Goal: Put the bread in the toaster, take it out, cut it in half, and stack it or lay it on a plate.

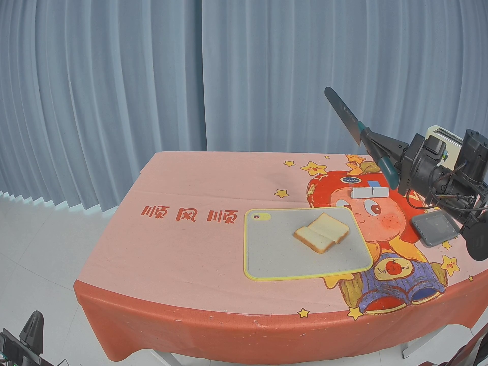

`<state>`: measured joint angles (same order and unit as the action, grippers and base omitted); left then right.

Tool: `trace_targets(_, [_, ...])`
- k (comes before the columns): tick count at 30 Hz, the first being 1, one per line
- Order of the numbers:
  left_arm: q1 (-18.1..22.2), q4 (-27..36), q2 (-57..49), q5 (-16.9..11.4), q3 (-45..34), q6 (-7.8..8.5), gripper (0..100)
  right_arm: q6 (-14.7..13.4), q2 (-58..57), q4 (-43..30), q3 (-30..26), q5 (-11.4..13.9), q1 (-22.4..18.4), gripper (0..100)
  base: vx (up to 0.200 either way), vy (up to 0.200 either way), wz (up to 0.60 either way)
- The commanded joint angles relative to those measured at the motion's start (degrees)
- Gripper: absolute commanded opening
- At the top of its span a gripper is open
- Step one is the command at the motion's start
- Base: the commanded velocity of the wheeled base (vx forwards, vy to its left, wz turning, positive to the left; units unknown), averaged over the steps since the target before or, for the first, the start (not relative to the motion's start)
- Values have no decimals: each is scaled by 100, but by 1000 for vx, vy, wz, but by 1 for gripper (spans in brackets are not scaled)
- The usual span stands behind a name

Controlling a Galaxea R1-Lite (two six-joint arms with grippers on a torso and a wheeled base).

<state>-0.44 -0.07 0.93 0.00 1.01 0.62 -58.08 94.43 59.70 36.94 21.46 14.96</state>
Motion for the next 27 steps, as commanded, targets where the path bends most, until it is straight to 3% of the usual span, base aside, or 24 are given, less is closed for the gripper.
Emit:
trace_targets(1, [0,-1,-14,0,-101,-1,0,7,5,-2,15,-1,-10,0,0,0,0])
trace_targets(16, [0,-1,-14,0,-101,-1,0,-20,392,-2,121,-19,-283,0,0,0,0])
trace_targets(19, [0,-1,-14,0,-101,-1,0,-151,418,-2,147,-10,-344,0,0,0,0])
trace_targets(22, [0,-1,-14,0,-101,-1,0,-512,410,7,147,8,-362,0,0,0,0])
trace_targets(27, [0,-1,-14,0,-101,-1,0,-556,410,-2,94,-1,-388,0,0,0,0])
